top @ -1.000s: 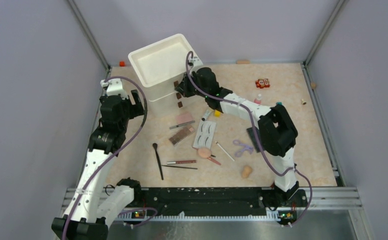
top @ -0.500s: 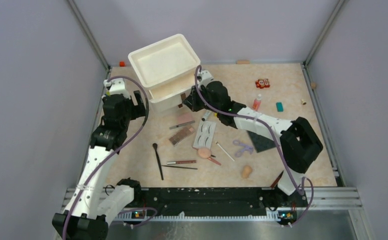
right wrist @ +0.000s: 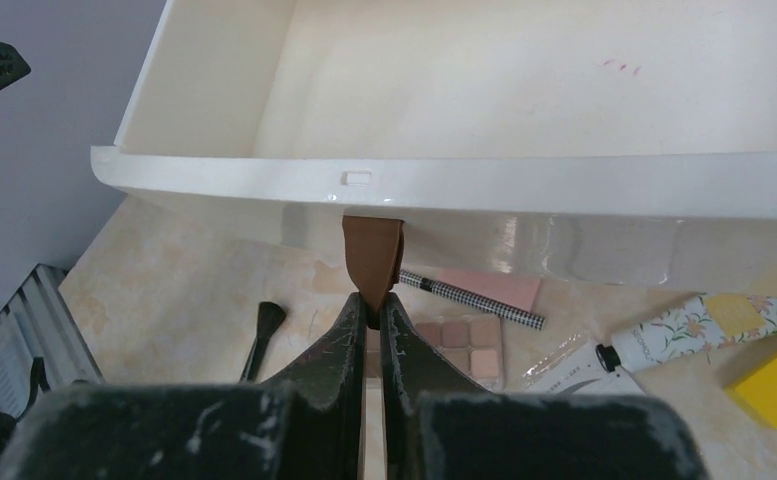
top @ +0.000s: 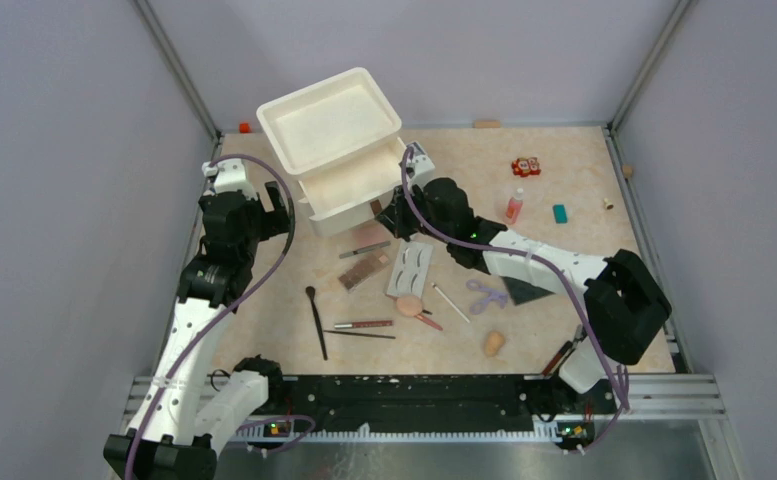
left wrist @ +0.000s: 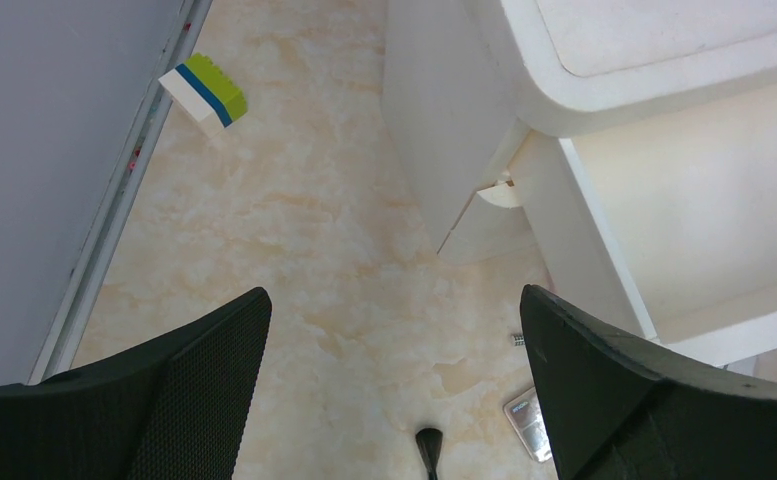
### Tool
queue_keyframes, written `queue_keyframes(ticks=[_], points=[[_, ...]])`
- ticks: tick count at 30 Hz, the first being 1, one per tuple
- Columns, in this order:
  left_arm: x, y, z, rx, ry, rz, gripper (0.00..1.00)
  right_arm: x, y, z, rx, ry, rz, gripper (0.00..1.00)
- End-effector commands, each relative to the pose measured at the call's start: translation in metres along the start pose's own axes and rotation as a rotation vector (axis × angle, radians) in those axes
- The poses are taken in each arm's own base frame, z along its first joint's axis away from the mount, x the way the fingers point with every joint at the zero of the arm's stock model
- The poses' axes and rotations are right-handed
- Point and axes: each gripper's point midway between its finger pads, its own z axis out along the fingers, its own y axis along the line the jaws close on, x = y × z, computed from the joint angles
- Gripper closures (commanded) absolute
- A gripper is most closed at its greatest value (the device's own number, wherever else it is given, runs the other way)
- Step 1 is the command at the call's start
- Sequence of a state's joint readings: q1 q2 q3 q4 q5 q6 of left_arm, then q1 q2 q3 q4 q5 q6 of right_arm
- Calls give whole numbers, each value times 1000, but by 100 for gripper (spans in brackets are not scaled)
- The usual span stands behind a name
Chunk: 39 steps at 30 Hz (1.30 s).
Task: Organize the makeup
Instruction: Open the drawer in the storage box, then pick up the makeup from the center of the board.
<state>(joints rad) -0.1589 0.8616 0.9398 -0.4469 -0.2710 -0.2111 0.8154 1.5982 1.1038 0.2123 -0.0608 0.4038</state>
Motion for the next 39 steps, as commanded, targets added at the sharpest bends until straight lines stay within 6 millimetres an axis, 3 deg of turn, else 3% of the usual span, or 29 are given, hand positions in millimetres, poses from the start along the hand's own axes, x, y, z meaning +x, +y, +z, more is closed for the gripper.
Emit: queue_keyframes(ticks=[1, 5, 7, 10, 12, 18, 21, 25, 32, 39], points=[[-6, 0, 2, 3, -27, -20, 1, -20, 18, -22, -32, -51, -20, 100], [-6, 0, 3, 4, -22, -22, 1, -20, 8, -34, 23, -42, -39, 92], [-6, 0, 3, 5, -24, -23, 1, -25, -1, -43, 79, -53, -50, 83], [-5, 1, 4, 7, -21, -25, 1, -34, -13, -58, 159, -75, -58, 62], [-5, 0, 4, 15, -19, -27, 1, -38, -19, -65, 199, -86, -57, 55], [-5, 0, 6, 20, -15, -29, 1, -37, -62, -80, 397, -98, 52, 54], [-4, 0, 6, 21, -13, -31, 1, -23, -88, -81, 451, -81, 174, 59], [-3, -1, 8, 30, -6, -34, 1, 5, -105, -66, 451, -43, 311, 58], [-2, -2, 10, 46, -1, -37, 1, 43, -105, -21, 390, 21, 475, 52], [-2, -4, 10, 57, 4, -39, 1, 70, -118, 7, 407, 7, 651, 52]])
